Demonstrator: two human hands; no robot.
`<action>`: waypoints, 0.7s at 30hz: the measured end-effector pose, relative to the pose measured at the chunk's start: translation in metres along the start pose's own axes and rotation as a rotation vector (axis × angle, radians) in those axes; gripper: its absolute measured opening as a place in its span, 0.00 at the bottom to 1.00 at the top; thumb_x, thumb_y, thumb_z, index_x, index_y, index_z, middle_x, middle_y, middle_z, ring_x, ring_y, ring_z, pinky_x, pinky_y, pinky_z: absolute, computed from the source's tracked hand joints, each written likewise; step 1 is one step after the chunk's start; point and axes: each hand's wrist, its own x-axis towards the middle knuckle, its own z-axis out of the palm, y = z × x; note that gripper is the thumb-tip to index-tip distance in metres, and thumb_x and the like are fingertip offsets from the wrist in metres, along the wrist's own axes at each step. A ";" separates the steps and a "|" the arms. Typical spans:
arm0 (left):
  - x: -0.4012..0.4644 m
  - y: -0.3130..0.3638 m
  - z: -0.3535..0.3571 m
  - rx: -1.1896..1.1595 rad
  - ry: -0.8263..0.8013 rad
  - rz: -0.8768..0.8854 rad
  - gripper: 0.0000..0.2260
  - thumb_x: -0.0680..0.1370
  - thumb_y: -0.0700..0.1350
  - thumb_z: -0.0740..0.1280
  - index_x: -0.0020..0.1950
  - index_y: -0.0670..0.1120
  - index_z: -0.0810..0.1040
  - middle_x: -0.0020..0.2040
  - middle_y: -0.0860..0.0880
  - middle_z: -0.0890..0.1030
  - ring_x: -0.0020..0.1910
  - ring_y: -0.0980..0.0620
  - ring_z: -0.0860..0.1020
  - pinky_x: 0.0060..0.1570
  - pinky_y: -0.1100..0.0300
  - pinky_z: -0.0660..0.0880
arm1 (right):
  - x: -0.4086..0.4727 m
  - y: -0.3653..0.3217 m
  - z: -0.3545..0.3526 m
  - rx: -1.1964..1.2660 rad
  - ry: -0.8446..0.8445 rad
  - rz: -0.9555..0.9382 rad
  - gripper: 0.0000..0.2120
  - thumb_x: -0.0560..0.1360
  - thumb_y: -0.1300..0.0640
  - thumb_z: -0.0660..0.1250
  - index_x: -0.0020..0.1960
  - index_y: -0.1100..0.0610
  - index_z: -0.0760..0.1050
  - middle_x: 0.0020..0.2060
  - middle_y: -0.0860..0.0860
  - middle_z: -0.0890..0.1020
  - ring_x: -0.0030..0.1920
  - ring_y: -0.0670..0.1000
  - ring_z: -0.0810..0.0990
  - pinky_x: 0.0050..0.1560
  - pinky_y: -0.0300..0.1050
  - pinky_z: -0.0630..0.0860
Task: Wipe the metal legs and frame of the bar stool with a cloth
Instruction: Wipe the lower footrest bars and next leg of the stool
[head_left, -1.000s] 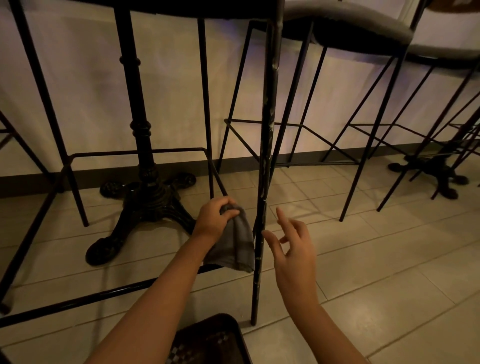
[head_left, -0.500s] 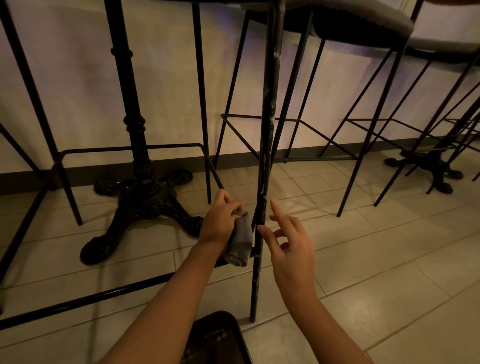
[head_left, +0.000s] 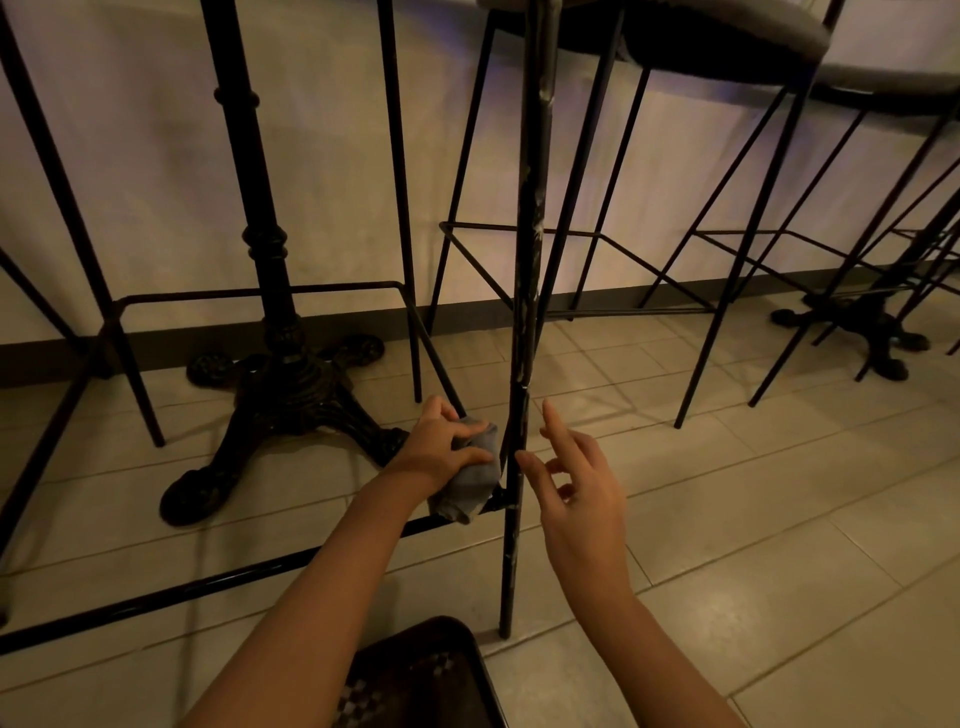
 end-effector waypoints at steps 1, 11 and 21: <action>0.001 0.000 -0.002 0.015 -0.016 0.006 0.19 0.75 0.47 0.67 0.65 0.47 0.73 0.54 0.49 0.62 0.52 0.56 0.64 0.53 0.68 0.61 | 0.002 -0.001 0.002 0.005 -0.011 0.000 0.25 0.74 0.53 0.65 0.68 0.42 0.62 0.50 0.46 0.74 0.44 0.42 0.75 0.41 0.27 0.71; -0.009 0.000 -0.001 0.002 -0.137 0.011 0.16 0.75 0.50 0.66 0.63 0.50 0.75 0.52 0.47 0.69 0.50 0.51 0.69 0.47 0.64 0.64 | 0.007 -0.004 0.006 -0.055 -0.039 -0.044 0.27 0.75 0.56 0.65 0.71 0.45 0.61 0.49 0.46 0.74 0.44 0.43 0.76 0.41 0.26 0.69; 0.003 0.000 -0.009 -0.044 -0.032 -0.015 0.15 0.77 0.45 0.64 0.63 0.49 0.75 0.48 0.49 0.68 0.47 0.56 0.67 0.46 0.66 0.63 | 0.009 -0.006 0.004 -0.073 -0.038 -0.067 0.26 0.74 0.54 0.65 0.71 0.46 0.62 0.51 0.49 0.75 0.44 0.44 0.76 0.43 0.26 0.70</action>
